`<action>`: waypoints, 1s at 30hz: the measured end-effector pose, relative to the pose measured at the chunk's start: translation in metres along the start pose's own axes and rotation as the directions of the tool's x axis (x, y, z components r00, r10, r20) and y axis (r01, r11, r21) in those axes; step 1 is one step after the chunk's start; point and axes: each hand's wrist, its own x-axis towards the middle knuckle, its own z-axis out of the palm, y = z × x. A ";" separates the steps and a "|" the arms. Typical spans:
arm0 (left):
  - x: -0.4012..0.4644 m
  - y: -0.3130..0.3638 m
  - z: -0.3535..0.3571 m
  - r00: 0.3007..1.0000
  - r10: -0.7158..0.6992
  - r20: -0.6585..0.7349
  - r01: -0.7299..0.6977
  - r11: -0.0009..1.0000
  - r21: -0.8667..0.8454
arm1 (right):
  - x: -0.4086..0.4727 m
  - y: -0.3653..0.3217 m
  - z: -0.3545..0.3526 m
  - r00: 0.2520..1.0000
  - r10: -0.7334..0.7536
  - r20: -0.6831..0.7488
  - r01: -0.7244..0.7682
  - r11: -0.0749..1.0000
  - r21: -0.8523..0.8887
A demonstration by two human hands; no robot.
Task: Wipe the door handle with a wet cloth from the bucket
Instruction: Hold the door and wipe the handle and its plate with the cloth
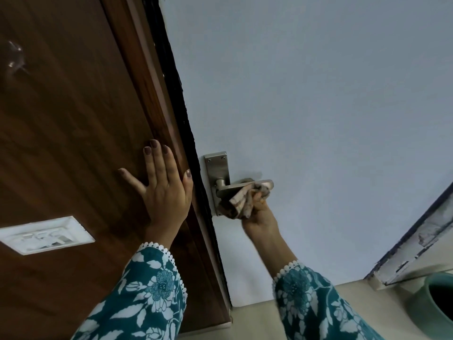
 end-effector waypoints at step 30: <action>0.000 -0.002 0.003 0.999 0.029 -0.032 -0.029 1.000 0.010 | -0.055 -0.023 0.024 0.424 -0.314 0.849 0.662 -0.532 -0.528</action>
